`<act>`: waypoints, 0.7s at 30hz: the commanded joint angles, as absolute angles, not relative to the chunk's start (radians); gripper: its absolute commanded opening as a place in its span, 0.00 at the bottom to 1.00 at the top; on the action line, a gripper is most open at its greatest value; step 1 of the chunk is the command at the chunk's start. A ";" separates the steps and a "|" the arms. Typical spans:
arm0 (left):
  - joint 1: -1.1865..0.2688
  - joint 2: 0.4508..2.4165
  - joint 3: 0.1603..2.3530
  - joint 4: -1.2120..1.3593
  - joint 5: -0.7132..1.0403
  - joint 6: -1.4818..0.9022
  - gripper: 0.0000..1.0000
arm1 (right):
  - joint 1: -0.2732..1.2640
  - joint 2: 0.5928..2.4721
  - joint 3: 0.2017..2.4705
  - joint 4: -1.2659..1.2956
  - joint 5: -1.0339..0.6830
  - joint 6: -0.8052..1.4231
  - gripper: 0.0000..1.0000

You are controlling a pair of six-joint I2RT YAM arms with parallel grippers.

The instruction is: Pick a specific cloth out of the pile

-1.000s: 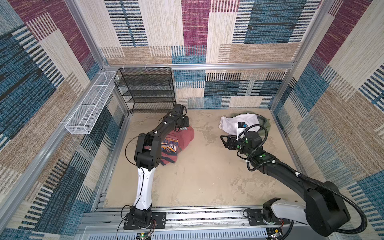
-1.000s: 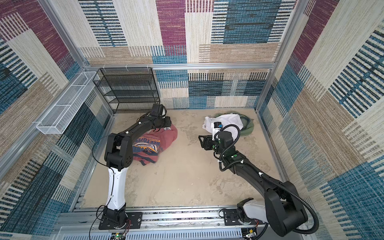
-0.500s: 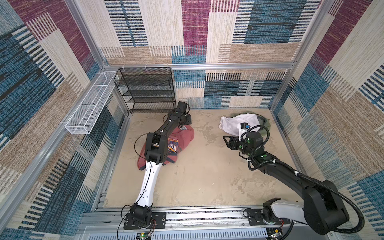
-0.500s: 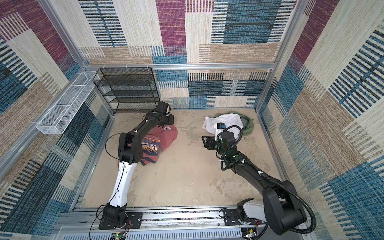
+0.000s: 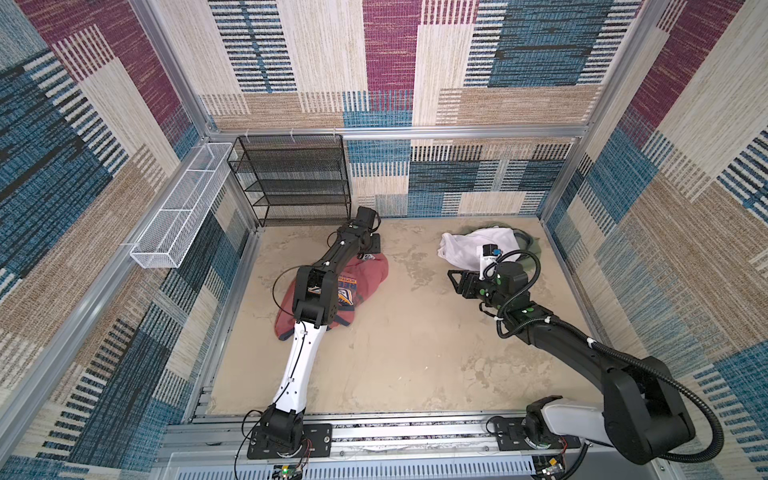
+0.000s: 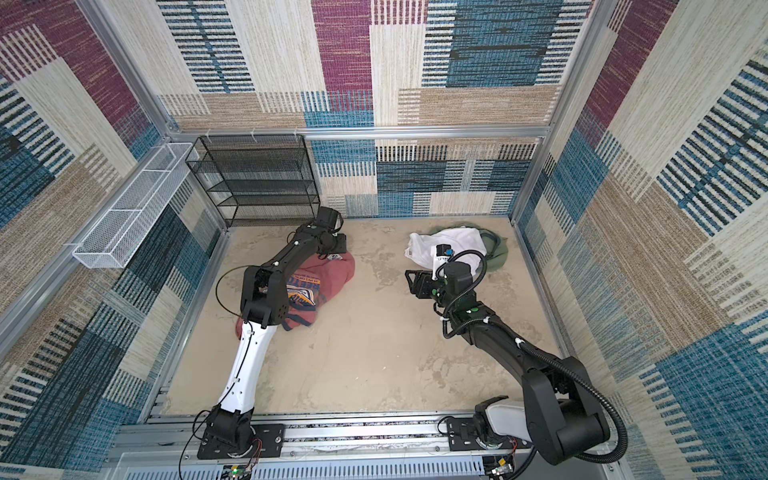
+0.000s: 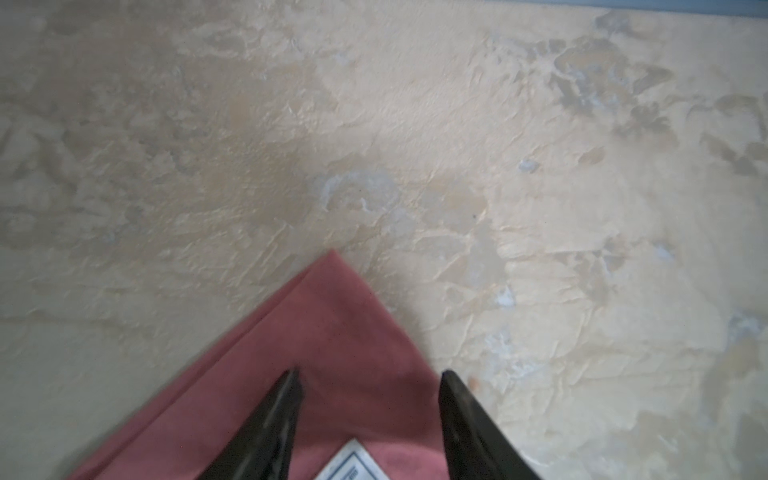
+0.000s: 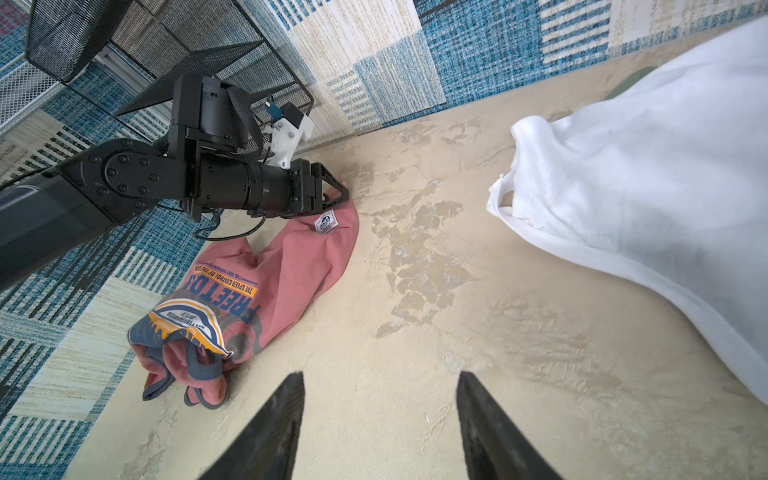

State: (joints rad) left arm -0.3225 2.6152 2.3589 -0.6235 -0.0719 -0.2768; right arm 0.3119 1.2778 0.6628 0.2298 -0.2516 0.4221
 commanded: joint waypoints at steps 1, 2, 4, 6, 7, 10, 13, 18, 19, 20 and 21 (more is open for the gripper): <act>-0.325 2.626 2.378 -0.659 -0.069 -0.235 0.57 | 0.308 1.279 0.670 0.269 -0.258 0.438 0.61; -0.328 2.627 2.380 -0.663 -0.069 -0.231 0.57 | 0.307 1.279 0.671 0.270 -0.258 0.438 0.61; -0.330 2.629 2.387 -0.680 -0.082 -0.222 0.56 | 0.308 1.281 0.672 0.272 -0.258 0.443 0.61; -0.331 2.633 2.394 -0.701 -0.082 -0.215 0.54 | 0.307 1.282 0.673 0.276 -0.258 0.448 0.61; -0.331 2.635 2.398 -0.714 -0.079 -0.210 0.52 | 0.306 1.282 0.673 0.279 -0.258 0.451 0.61; -0.331 2.644 2.418 -0.765 -0.078 -0.195 0.46 | 0.306 1.284 0.677 0.281 -0.257 0.453 0.61; -0.331 2.643 2.412 -0.803 -0.092 -0.180 0.30 | 0.306 1.285 0.675 0.289 -0.255 0.457 0.61; -0.331 2.618 2.363 -0.809 -0.121 -0.170 0.00 | 0.305 1.293 0.675 0.298 -0.253 0.462 0.61; -0.331 2.610 2.358 -0.809 -0.125 -0.169 0.00 | 0.305 1.294 0.676 0.298 -0.253 0.460 0.61; -0.331 2.604 2.352 -0.809 -0.128 -0.172 0.00 | 0.305 1.294 0.675 0.298 -0.252 0.461 0.61; -0.331 2.596 2.348 -0.807 -0.130 -0.175 0.00 | 0.304 1.293 0.675 0.296 -0.250 0.460 0.61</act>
State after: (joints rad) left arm -0.3302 2.6091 2.3634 -0.7223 -0.1162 -0.1902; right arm 0.3054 1.2919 0.6670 0.2493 -0.2516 0.4473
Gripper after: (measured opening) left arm 0.076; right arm 0.613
